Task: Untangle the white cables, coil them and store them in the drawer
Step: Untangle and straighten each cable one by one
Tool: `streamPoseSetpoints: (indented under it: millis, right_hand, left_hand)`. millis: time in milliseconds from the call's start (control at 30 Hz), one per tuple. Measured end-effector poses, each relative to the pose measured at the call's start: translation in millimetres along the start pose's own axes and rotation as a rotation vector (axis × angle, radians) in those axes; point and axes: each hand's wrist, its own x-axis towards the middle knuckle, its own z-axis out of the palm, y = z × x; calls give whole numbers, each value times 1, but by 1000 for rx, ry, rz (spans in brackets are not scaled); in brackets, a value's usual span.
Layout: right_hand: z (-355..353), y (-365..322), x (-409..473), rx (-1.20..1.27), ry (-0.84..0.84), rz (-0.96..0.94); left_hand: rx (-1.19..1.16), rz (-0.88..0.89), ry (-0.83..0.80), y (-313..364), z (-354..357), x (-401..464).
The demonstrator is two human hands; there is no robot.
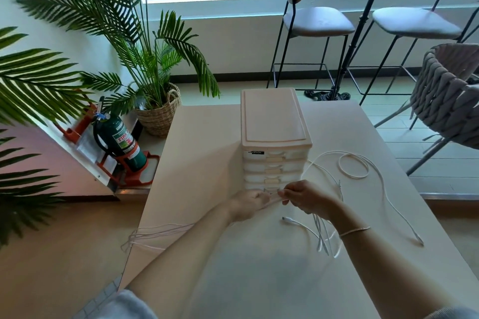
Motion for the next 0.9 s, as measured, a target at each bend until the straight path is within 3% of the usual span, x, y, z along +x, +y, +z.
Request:
streamPoseSetpoints:
  millis: [200, 367, 667, 800, 900]
  right_hand:
    - [-4, 0, -6, 60, -33, 20]
    - [0, 2, -3, 185, -65, 46]
    - [7, 2, 7, -127, 103, -18]
    - [8, 1, 7, -97, 88, 1]
    - [12, -3, 4, -48, 29, 65]
  left_hand:
    - [-122, 108, -114, 10, 10, 3]
    - [-68, 115, -22, 10, 4, 4]
    - [82, 72, -71, 11, 3, 2]
    - [31, 23, 24, 13, 3, 1]
    - [177, 3, 148, 17, 1, 2]
